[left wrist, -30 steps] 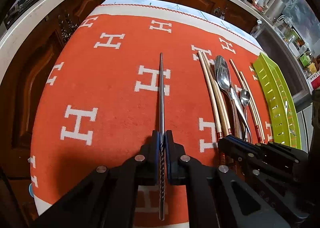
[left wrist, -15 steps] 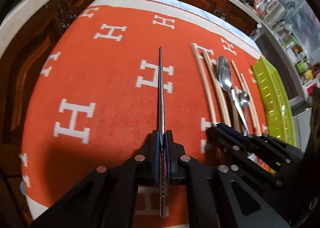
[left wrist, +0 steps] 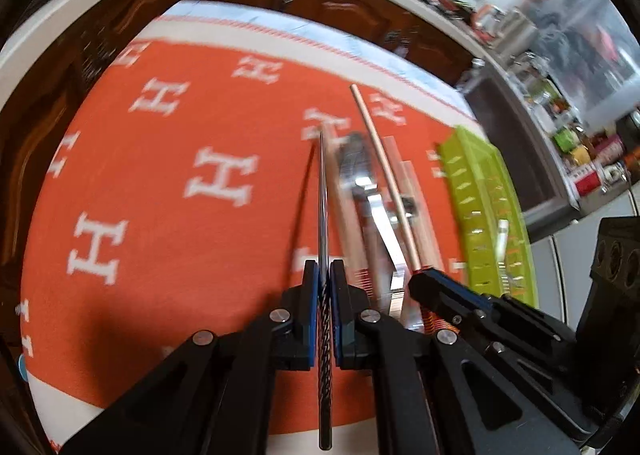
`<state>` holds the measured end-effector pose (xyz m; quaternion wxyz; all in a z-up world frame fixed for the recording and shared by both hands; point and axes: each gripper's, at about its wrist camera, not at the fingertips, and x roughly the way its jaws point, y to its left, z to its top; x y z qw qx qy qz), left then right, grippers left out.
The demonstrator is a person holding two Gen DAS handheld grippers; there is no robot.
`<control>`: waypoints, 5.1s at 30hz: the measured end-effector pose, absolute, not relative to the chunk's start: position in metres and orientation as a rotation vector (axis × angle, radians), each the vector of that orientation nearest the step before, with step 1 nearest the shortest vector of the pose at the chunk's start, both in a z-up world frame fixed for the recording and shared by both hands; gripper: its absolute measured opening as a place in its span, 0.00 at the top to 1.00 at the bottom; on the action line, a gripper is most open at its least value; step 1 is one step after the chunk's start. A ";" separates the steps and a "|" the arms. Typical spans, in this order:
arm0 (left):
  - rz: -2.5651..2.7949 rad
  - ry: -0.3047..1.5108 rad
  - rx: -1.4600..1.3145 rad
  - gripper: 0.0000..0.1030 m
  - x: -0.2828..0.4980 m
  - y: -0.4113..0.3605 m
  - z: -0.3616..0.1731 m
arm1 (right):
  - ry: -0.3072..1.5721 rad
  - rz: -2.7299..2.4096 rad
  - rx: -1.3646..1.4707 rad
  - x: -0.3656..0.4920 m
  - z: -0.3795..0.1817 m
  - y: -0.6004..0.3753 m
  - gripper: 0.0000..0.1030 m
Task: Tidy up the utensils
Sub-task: 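Lift both held chopsticks off the cloth, then carry both chopsticks into the green tray and open both tools, then move both open tools back from the tray to the utensil pile, then grasp a twisted metal chopstick with the right tool while the left tool grasps a wooden chopstick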
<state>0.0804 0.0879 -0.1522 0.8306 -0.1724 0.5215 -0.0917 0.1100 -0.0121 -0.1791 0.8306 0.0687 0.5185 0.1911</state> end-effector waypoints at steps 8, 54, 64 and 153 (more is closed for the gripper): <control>-0.327 0.996 -0.303 0.97 0.092 0.005 -0.101 | 1.040 0.290 0.259 0.092 -0.149 -0.103 0.95; -0.232 1.046 -0.083 0.58 0.081 -0.014 -0.120 | 0.906 0.371 0.066 0.020 -0.118 -0.149 0.72; -0.182 1.048 -0.073 0.55 0.058 0.020 -0.136 | 1.002 0.388 0.018 -0.023 -0.151 -0.122 0.81; -0.210 1.279 -0.227 0.90 0.102 0.070 -0.200 | 1.209 0.307 0.135 0.052 -0.228 -0.085 0.91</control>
